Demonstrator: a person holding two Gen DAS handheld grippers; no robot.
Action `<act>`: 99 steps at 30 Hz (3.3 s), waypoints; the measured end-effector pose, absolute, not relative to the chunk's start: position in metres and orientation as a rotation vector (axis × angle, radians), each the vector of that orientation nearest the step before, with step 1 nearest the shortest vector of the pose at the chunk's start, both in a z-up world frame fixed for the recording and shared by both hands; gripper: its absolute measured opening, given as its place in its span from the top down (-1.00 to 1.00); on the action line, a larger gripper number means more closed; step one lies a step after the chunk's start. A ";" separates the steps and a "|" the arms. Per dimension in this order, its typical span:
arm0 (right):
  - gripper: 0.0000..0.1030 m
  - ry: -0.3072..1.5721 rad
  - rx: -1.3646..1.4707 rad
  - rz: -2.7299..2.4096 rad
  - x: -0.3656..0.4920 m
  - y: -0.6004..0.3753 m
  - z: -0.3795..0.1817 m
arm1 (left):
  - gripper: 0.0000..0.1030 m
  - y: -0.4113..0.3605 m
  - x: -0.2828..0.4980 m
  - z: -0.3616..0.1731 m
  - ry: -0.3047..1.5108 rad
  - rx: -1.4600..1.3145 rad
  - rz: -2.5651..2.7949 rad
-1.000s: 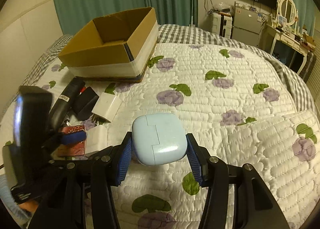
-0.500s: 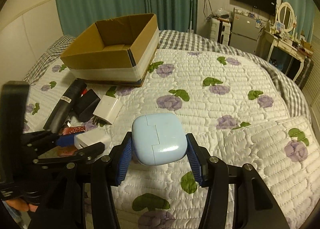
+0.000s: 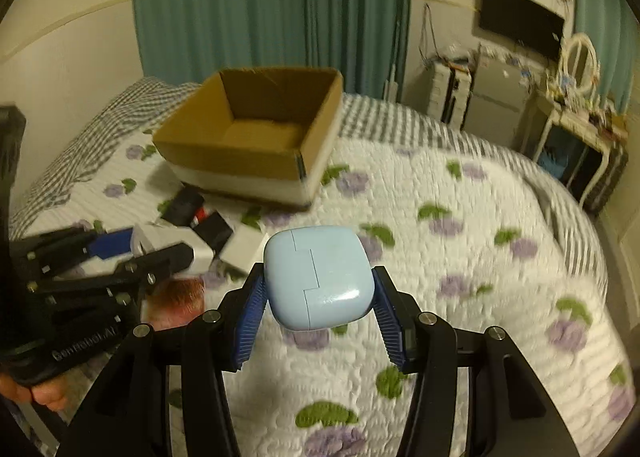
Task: Organize rigid objects
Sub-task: 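Lower the white charger into the box with the left gripper while the right drops the blue case in, then grasp the white spray bottle with the left gripper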
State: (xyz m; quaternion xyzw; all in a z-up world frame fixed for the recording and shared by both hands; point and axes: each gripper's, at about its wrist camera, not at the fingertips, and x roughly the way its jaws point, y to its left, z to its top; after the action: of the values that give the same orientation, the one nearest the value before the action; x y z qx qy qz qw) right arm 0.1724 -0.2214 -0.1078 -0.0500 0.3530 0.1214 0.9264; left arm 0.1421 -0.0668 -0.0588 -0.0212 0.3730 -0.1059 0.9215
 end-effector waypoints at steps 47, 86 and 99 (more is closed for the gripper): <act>-0.46 0.620 -0.130 0.296 0.343 -0.163 -0.051 | -0.30 0.031 0.259 -0.020 0.577 0.017 -0.083; -0.69 0.779 -0.186 0.310 0.217 -0.161 -0.133 | 0.12 0.017 0.185 -0.189 1.024 0.120 -0.108; -0.69 0.790 -0.218 0.441 0.216 -0.127 -0.150 | 0.13 0.067 0.164 -0.134 0.842 -0.053 0.028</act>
State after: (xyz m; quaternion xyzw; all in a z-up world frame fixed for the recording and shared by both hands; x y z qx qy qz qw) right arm 0.2163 -0.1267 -0.1503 -0.1051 0.3810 0.2125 0.8937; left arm 0.1635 0.0668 -0.1341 -0.0259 0.4084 0.0136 0.9123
